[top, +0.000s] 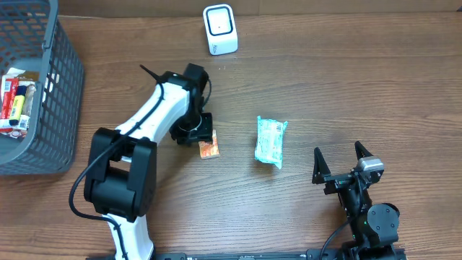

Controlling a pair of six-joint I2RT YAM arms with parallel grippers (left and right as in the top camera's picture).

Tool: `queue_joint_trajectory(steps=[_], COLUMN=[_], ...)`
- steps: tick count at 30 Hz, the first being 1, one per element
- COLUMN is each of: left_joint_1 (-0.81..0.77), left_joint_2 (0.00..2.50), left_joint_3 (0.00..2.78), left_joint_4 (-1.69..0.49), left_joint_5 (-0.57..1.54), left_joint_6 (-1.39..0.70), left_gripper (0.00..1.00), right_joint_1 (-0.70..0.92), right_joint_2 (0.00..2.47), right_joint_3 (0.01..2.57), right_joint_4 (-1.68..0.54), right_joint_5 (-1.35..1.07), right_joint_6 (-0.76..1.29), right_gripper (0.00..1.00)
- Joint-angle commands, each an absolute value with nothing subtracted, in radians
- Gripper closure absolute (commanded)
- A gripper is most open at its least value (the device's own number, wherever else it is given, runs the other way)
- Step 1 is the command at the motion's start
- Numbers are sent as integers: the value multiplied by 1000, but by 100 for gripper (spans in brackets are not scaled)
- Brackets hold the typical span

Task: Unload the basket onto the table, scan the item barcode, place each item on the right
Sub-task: 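Place the orange Kleenex pack on the table left of the wipes, then grasp the green wipes pack with the left gripper and lift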

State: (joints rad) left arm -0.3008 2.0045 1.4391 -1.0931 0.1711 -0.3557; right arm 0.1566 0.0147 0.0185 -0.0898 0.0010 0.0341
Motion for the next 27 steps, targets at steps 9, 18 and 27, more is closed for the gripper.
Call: queue_joint_trajectory(steps=[9,18,27], left_joint_1=[-278,-268,-236], left_joint_2=[1866,1724,1721], left_joint_3=[1457,1395,1201], left_joint_4=[-1097,-1078,-907], left_joint_5=[207,208,268], left_joint_6=[-291,-292,-292], left_gripper=[62,65,71], right_joint_1=[150,150,150], right_joint_2=[3,3,3], right_joint_3=[8,8,8], right_joint_4=[-84,-84,-84], right_joint_5=[7,7,6], right_joint_6=[42,42,42], right_gripper=[0,0,0])
